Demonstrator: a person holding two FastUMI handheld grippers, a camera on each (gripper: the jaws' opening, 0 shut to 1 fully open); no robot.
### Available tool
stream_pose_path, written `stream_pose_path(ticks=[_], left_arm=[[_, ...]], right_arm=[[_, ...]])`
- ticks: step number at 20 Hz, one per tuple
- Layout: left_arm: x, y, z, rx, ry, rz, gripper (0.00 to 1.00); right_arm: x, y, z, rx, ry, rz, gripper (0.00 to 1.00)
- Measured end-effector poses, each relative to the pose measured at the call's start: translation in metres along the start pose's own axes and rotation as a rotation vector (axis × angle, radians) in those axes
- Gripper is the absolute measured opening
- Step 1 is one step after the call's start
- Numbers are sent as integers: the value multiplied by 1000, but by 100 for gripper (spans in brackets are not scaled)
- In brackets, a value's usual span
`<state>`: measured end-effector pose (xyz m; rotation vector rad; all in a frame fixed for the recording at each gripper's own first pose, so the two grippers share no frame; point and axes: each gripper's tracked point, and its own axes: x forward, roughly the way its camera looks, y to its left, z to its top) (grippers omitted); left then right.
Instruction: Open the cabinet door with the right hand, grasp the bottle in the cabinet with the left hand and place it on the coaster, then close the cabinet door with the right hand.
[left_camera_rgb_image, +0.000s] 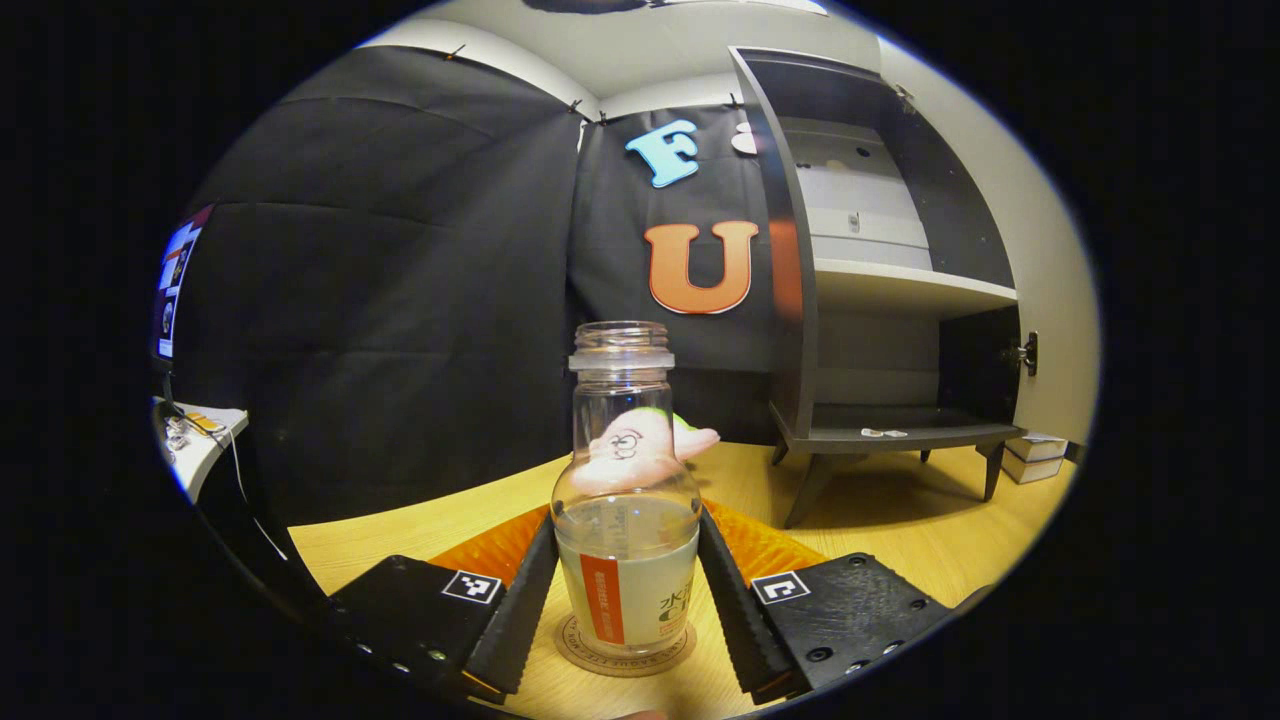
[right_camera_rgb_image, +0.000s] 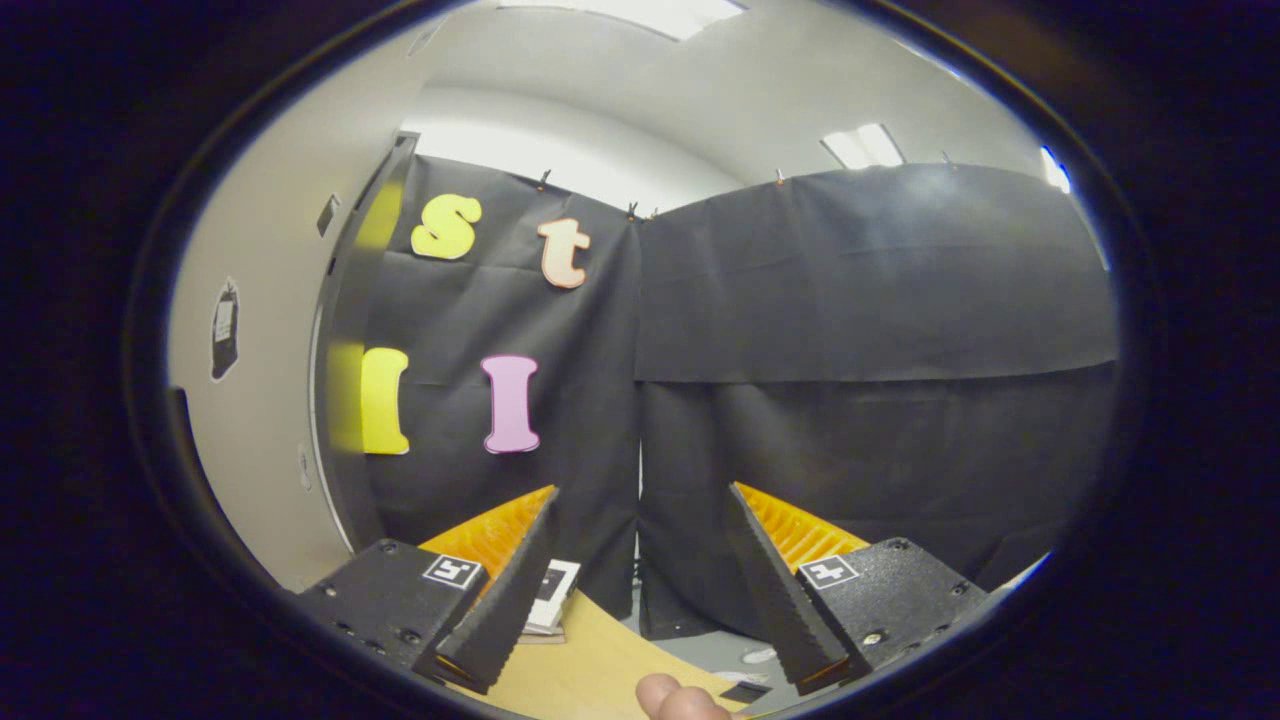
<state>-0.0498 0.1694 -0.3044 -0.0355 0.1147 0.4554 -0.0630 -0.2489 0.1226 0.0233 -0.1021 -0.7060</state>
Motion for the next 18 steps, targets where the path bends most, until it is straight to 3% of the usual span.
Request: stream_pose_path(ticks=[1, 2, 3, 10, 11, 14, 18], left_arm=[[-1, -1, 2, 5, -10, 4, 80], [0, -5, 4, 1, -18, -5, 94], [1, -6, 3, 2, -18, -2, 88], [-2, 4, 1, -18, -17, 43, 88], [-5, 6, 7, -35, -42, 36, 100], [-12, 1, 35, -57, -99, 5, 96], [-13, 9, 71, -25, -116, 24, 95]], right_arm=[[1, 3, 2, 6, -3, -2, 100], [1, 5, 3, -1, 1, 2, 100], [0, 0, 2, -17, 3, 3, 100], [-7, 3, 3, -51, 7, 46, 100], [-7, 3, -1, -62, 17, 53, 100], [-9, 5, -1, -93, 16, 81, 99], [-10, 11, 6, -72, -25, 120, 100]])
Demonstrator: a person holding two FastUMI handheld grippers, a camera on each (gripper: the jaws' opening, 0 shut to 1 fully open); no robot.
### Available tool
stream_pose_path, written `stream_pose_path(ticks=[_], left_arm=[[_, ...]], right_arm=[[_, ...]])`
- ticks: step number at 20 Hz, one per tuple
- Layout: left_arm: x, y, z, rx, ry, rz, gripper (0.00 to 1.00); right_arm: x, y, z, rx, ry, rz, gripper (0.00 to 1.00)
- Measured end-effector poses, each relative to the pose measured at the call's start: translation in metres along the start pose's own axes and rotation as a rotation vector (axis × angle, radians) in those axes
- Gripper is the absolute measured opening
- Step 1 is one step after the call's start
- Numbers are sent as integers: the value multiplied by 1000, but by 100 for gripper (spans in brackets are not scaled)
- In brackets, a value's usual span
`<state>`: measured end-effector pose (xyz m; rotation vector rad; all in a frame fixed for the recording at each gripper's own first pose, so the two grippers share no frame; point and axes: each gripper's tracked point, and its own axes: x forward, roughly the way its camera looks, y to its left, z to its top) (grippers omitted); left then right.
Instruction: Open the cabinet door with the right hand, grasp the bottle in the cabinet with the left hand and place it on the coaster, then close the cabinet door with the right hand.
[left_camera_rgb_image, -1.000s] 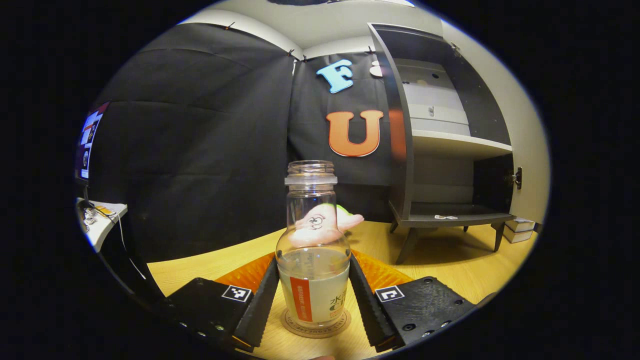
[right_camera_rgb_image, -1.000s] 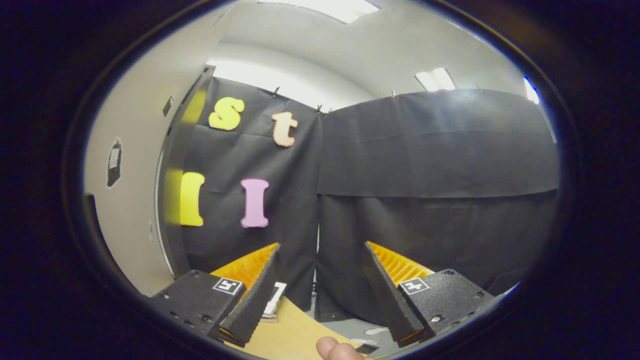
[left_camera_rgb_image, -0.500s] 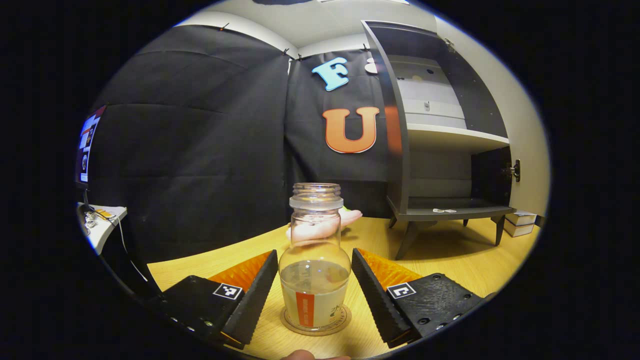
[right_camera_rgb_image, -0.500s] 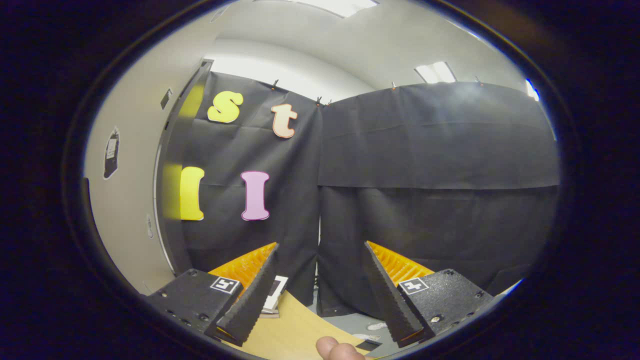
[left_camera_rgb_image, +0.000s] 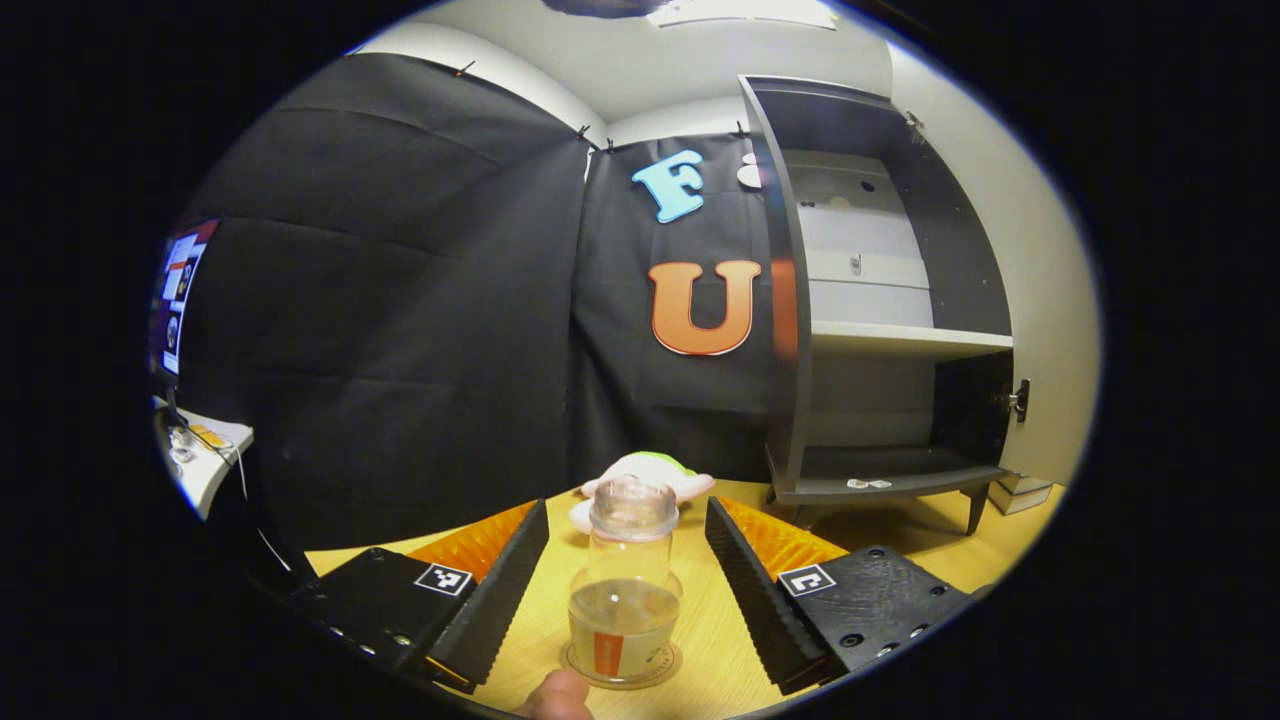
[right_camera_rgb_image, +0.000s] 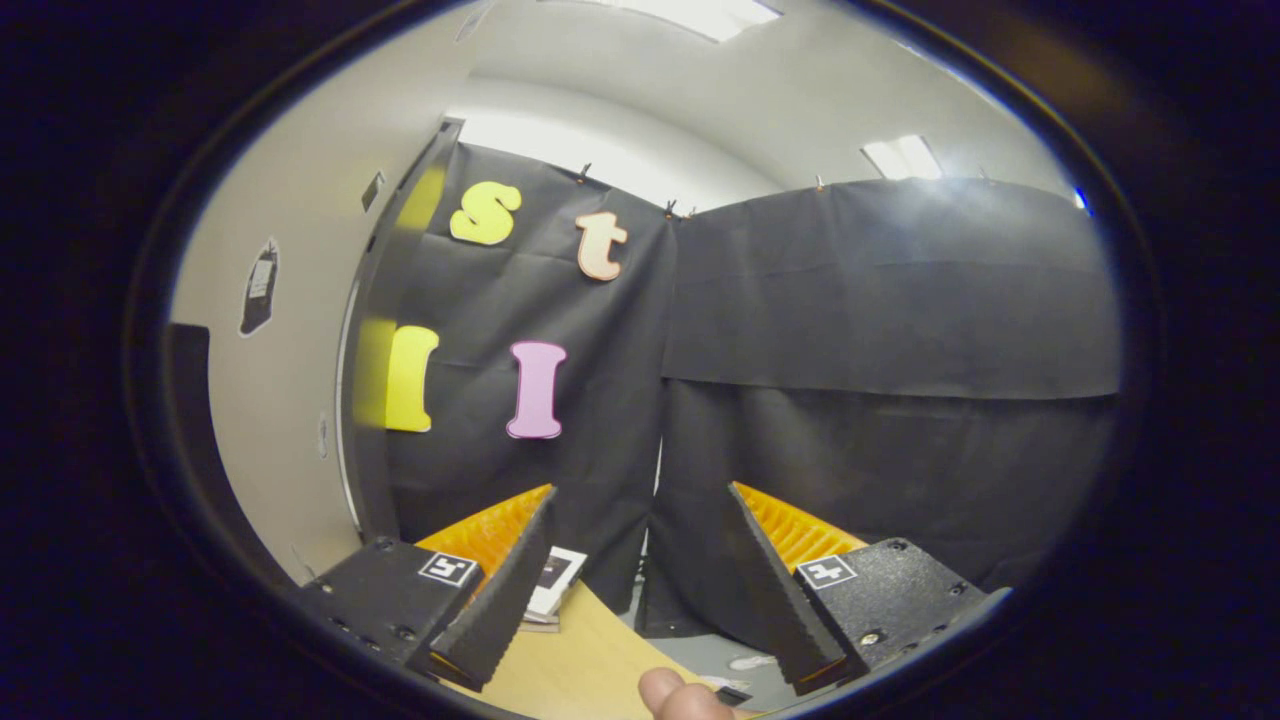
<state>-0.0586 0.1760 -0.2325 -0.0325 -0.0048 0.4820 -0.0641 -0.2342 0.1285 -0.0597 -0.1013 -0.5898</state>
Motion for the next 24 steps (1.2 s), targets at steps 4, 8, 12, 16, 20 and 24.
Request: stream_pose_path(ticks=[4, 8, 12, 16, 20, 24], left_arm=[[-4, 14, 72, 28, -70, 31, 95], [-10, 7, 150, 91, -79, 50, 95], [-15, -48, 232, 119, -84, -62, 95], [-44, -114, 280, 156, -18, -205, 96], [-83, -176, 280, 55, 51, -280, 96], [-92, -213, 265, 51, 84, -403, 96]], right_arm=[[6, 4, -4, 39, 3, 83, 100], [22, 25, -8, 110, 27, 214, 100], [44, 65, -31, 227, 173, 422, 100], [24, 111, -43, 365, 348, 816, 100], [-26, 120, -26, 383, 429, 1205, 100], [-67, 102, -22, 239, 448, 1369, 99]])
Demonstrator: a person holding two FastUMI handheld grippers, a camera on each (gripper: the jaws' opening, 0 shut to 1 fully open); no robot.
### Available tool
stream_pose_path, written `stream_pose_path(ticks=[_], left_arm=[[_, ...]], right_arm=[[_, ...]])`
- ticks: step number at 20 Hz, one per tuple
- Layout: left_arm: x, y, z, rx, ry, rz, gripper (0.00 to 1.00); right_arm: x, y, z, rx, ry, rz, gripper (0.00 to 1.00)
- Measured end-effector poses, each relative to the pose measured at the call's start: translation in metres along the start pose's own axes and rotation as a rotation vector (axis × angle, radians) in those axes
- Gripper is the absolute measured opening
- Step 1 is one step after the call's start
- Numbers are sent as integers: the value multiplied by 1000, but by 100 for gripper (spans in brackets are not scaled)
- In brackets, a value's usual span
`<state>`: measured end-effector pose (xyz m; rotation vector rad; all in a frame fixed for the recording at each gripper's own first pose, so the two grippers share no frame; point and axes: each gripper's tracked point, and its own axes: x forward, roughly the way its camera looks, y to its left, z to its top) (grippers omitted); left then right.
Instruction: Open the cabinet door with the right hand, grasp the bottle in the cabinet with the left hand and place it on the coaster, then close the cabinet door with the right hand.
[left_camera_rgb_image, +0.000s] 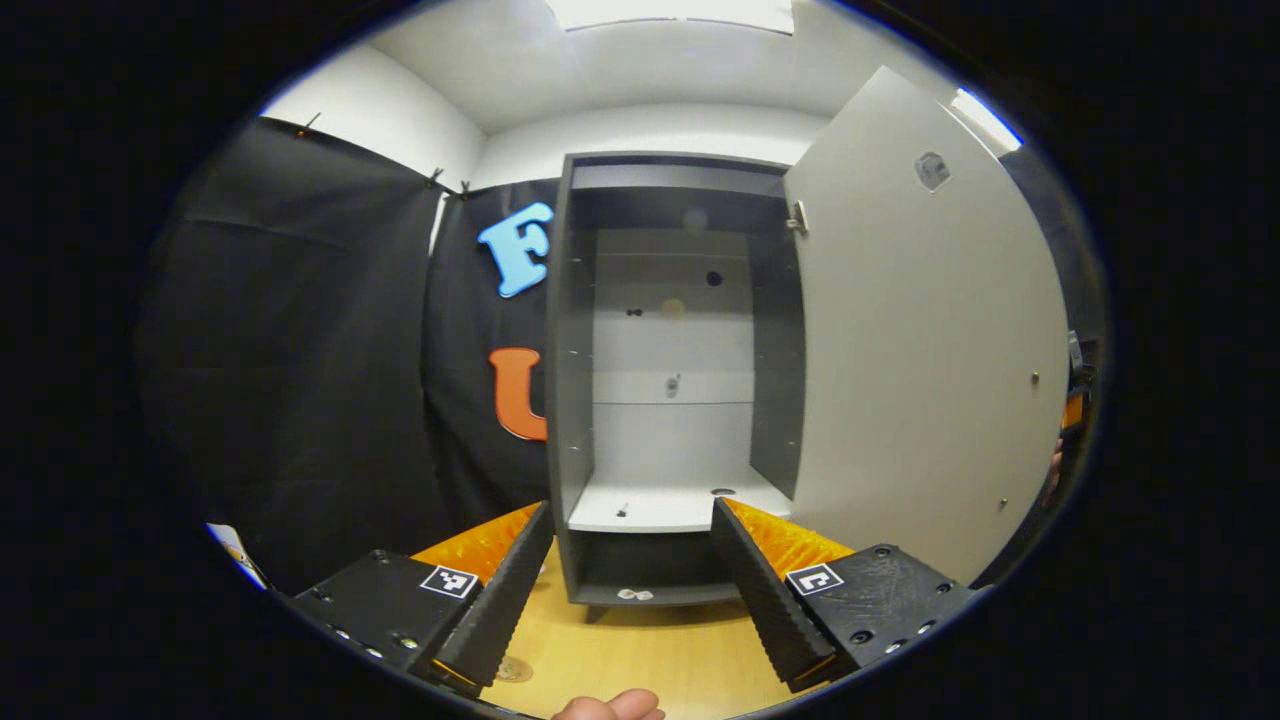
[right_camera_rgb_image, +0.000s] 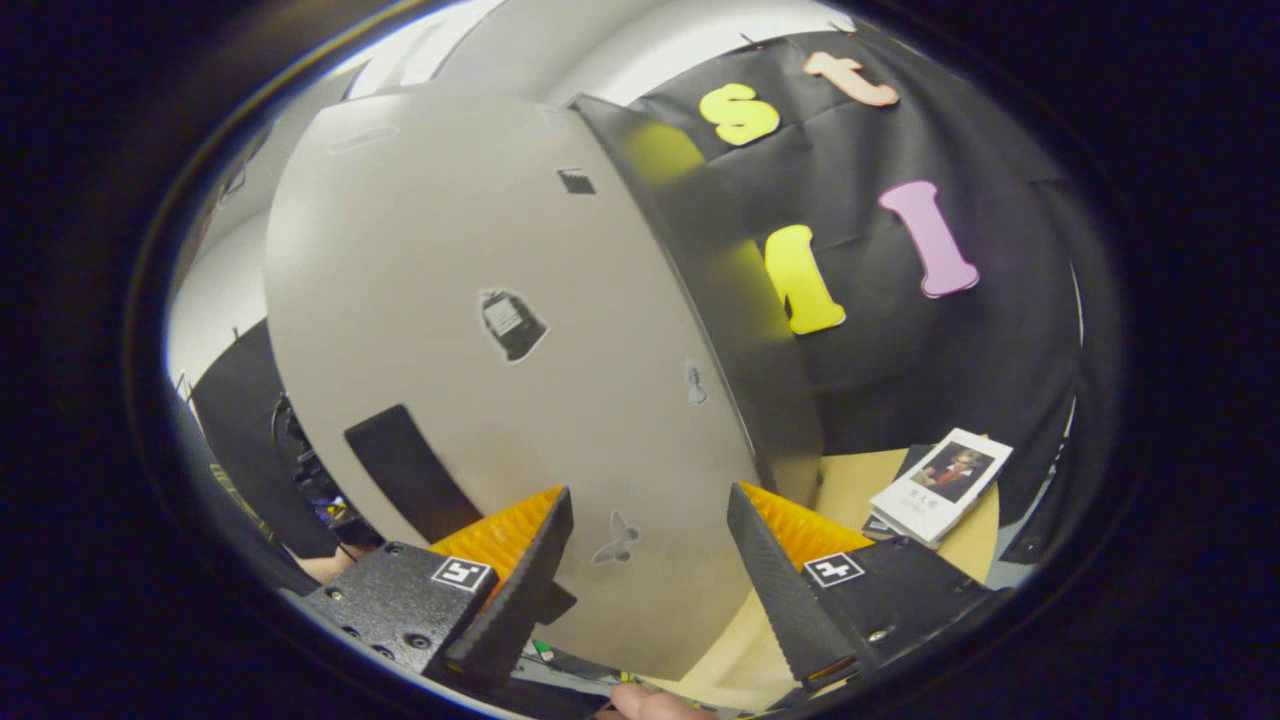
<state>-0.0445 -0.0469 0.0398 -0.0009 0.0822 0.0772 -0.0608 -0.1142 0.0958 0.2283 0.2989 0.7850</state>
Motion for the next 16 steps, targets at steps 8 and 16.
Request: stream_pose_path(ticks=[8, 16], left_arm=[[19, -7, -11, -44, 10, -118, 96], [33, 35, -38, -138, 72, -69, 96]], right_arm=[[8, 22, -7, 104, -13, 8, 97], [53, 69, -14, 123, 28, 94, 97]])
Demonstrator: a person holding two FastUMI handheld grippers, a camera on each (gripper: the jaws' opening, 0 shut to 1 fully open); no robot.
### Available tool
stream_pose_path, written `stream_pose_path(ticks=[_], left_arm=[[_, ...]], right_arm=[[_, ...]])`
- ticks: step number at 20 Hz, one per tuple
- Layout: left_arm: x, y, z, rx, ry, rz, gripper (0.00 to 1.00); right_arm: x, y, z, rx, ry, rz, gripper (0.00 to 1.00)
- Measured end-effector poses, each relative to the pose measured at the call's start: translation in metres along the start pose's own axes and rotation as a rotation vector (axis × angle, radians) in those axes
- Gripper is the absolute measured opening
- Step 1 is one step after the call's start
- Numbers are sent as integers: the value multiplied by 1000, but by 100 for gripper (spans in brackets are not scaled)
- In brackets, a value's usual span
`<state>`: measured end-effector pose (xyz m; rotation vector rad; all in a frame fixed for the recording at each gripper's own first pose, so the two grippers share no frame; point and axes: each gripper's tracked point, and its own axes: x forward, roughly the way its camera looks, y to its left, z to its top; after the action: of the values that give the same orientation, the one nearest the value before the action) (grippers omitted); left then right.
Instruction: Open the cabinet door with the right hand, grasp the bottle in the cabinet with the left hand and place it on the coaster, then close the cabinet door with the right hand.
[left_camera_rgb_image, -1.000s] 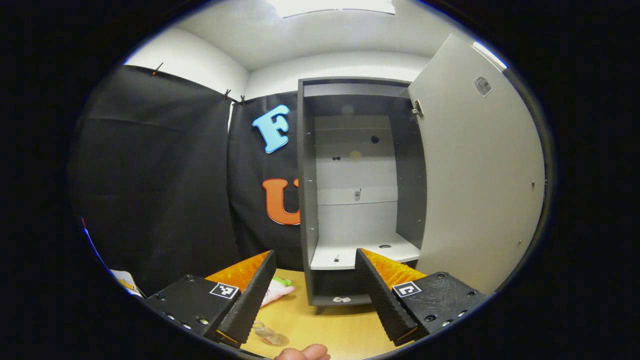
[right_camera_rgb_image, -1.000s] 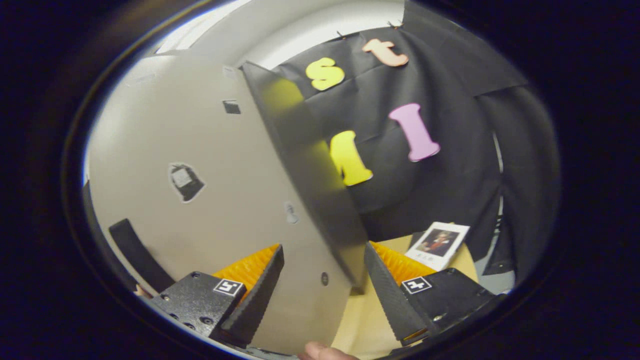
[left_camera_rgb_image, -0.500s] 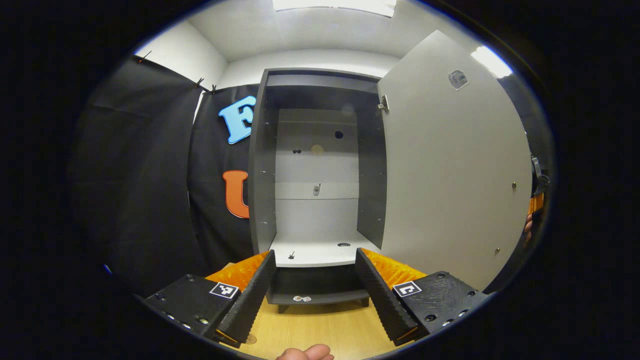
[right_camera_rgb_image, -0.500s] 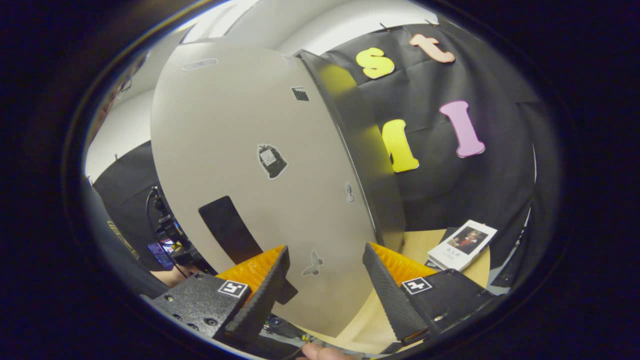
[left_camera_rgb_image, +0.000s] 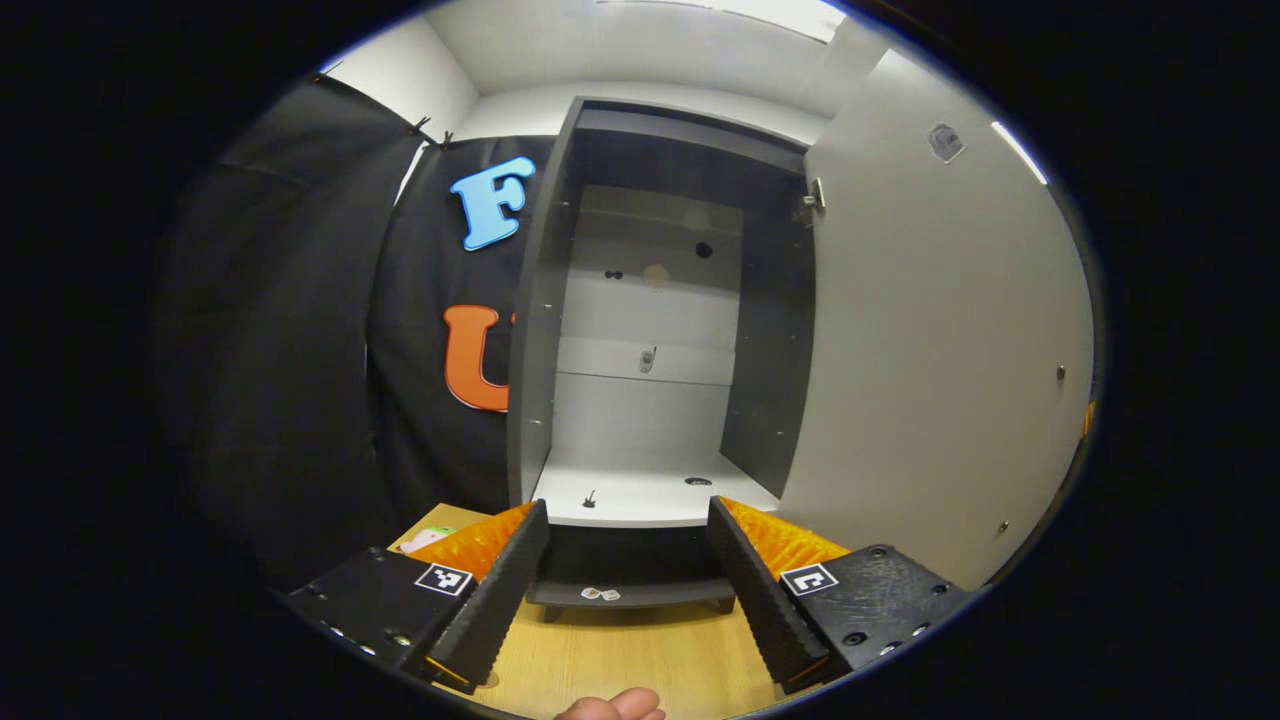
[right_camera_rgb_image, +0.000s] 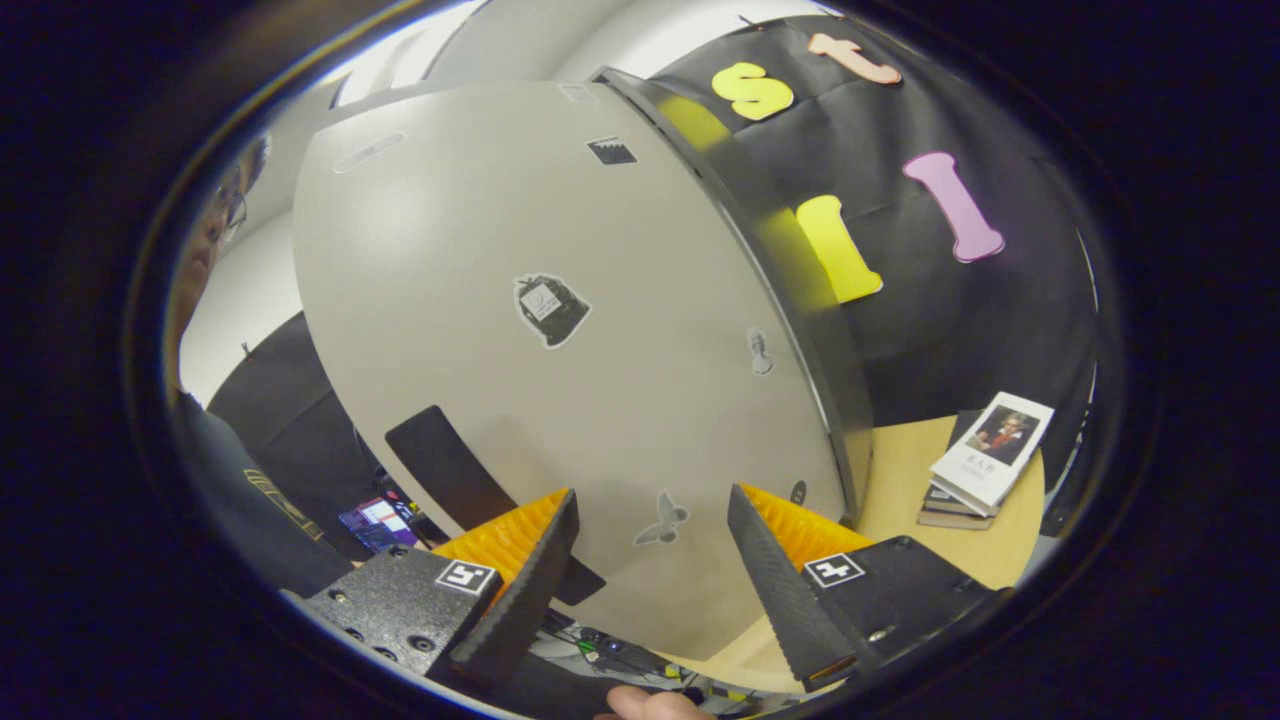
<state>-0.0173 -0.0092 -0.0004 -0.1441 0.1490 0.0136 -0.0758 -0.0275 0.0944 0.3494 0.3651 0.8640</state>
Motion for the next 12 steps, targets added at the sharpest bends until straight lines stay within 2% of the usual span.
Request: stream_pose_path(ticks=[4, 8, 12], left_arm=[[-15, 37, -1, -35, -1, 60, 95], [-34, 72, 0, 11, -21, 135, 95], [-48, 89, 3, 45, -30, 185, 95]], right_arm=[[20, 11, 2, 31, 6, 42, 97], [41, 21, 13, 33, -9, 77, 97], [62, 29, 20, 83, -16, 129, 97]])
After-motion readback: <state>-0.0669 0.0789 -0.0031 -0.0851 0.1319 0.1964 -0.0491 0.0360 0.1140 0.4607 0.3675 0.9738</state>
